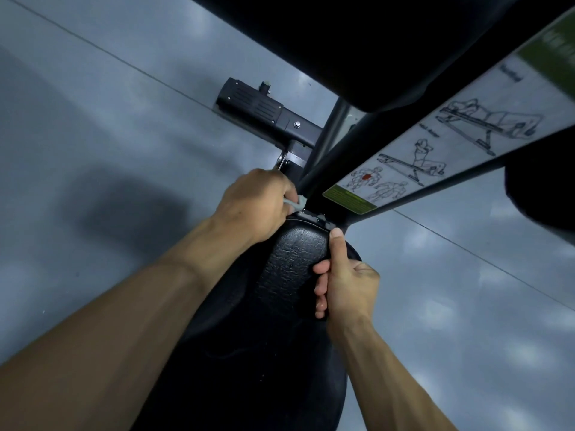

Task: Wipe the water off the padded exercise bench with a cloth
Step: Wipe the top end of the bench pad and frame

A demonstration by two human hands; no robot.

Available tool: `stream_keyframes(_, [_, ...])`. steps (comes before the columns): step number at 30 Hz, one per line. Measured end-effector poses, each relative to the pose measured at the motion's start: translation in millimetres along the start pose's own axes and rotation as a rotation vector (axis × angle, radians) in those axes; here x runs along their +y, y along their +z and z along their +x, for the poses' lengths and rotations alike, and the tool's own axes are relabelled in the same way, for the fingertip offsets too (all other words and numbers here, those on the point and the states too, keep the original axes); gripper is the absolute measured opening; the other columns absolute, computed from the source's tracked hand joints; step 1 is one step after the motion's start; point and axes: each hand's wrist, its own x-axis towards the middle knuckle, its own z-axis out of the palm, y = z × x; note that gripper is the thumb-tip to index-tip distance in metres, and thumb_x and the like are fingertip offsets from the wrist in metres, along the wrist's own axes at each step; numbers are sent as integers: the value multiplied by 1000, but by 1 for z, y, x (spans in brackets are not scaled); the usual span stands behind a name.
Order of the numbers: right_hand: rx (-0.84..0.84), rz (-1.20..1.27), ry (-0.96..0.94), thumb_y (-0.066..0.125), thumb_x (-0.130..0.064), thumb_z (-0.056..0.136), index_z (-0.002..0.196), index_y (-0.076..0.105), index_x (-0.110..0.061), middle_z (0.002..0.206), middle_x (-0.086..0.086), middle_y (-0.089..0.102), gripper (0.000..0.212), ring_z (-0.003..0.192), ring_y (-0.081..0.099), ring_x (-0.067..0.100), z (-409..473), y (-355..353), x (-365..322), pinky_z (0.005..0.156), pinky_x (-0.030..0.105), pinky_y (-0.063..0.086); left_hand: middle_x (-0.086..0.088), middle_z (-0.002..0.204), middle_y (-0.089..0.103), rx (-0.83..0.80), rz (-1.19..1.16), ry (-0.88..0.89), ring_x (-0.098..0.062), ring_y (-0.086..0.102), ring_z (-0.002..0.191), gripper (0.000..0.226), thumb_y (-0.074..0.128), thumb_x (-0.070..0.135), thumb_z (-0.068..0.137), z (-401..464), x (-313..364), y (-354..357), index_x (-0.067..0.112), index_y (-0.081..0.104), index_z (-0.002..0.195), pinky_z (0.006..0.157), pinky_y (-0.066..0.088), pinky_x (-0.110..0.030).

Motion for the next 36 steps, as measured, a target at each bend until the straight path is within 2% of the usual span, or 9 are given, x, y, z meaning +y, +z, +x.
stream_keyframes(5, [-11, -10, -5, 62, -58, 94, 49, 60, -11, 40, 11, 46, 65, 27, 37, 20, 1, 0, 0, 33, 20, 31, -9, 119, 71, -59, 94, 37, -30, 68, 107, 29, 64, 18, 96, -3, 15, -2, 31, 74, 119, 90, 56, -36])
stream_keyframes(8, [-20, -6, 1, 62, -57, 94, 50, 60, -9, 39, 11, 45, 65, 27, 37, 20, 2, -1, 0, 33, 20, 31, -10, 102, 65, -46, 140, 50, -30, 62, 87, 32, 53, 12, 95, -10, 26, 1, 28, 72, 114, 67, 45, -28])
stream_keyframes(12, [-28, 12, 2, 61, -55, 95, 52, 60, -7, 39, 11, 44, 65, 26, 36, 20, 3, -2, 1, 33, 19, 31, -4, 86, 58, -56, 230, 135, -33, 59, 82, 43, 35, 14, 85, -15, 33, 2, 18, 70, 111, 68, 45, -35])
stream_keyframes(25, [-59, 48, -6, 59, -54, 97, 57, 61, -3, 40, 13, 47, 64, 26, 36, 21, 4, -5, 5, 32, 19, 31, 3, 68, 41, -186, 511, 399, -24, 47, 67, 11, 54, 8, 90, -17, 73, 4, 18, 53, 85, 56, 34, -33])
stream_keyframes(29, [-60, 70, -20, 55, -46, 102, 56, 60, -3, 40, 14, 46, 63, 26, 35, 21, 5, -7, 9, 32, 19, 28, 4, 70, 54, -274, 279, 345, -23, 45, 61, 21, 61, 14, 88, -1, 74, 27, 28, 47, 82, 52, 38, -27])
stream_keyframes(30, [-57, 66, -24, 53, -46, 103, 56, 60, -3, 40, 14, 46, 64, 26, 35, 21, 6, -8, 10, 32, 19, 28, 4, 76, 53, -281, 190, 322, -21, 47, 66, 18, 61, 13, 92, 3, 72, 32, 23, 47, 86, 58, 43, -27])
stream_keyframes(31, [-53, 63, -26, 52, -45, 104, 57, 60, -2, 40, 14, 45, 64, 26, 35, 21, 7, -7, 10, 32, 19, 28, 3, 84, 55, -260, 112, 317, -20, 54, 72, 20, 60, 12, 94, 5, 71, 37, 11, 61, 114, 66, 48, -27])
stream_keyframes(32, [-49, 63, -26, 50, -45, 104, 58, 60, -2, 40, 14, 45, 64, 27, 35, 21, 7, -8, 10, 32, 20, 29, 1, 93, 61, -228, 27, 308, -20, 63, 82, 35, 60, 11, 96, 5, 68, 41, 38, 75, 113, 75, 51, -25])
stream_keyframes(36, [-41, 60, -19, 50, -42, 104, 57, 59, -4, 39, 13, 45, 62, 26, 36, 21, 7, -8, 9, 32, 21, 30, 7, 118, 75, -136, -357, 326, 0, 66, 111, 36, 56, 4, 98, -7, 61, 37, 24, 75, 121, 97, 46, -13])
